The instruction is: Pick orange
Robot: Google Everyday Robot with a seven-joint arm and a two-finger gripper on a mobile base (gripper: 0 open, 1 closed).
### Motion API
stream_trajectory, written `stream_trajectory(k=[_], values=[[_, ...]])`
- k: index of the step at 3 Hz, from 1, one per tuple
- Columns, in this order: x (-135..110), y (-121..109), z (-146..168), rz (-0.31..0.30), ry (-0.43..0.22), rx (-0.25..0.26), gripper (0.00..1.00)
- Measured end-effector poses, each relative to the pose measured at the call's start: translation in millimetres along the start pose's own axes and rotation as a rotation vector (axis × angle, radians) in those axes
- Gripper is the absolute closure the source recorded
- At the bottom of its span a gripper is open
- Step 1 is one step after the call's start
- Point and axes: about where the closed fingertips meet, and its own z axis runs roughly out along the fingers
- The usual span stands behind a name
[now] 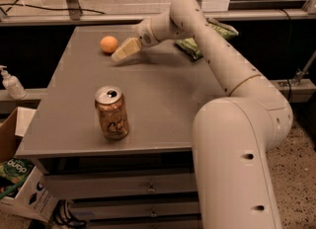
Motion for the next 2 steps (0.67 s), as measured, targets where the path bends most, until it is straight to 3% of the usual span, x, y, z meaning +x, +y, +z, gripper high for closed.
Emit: stream_trajectory(k=[2], values=[[-23.9,0.8,28.7,0.014,-0.035,-0.002,0.0]])
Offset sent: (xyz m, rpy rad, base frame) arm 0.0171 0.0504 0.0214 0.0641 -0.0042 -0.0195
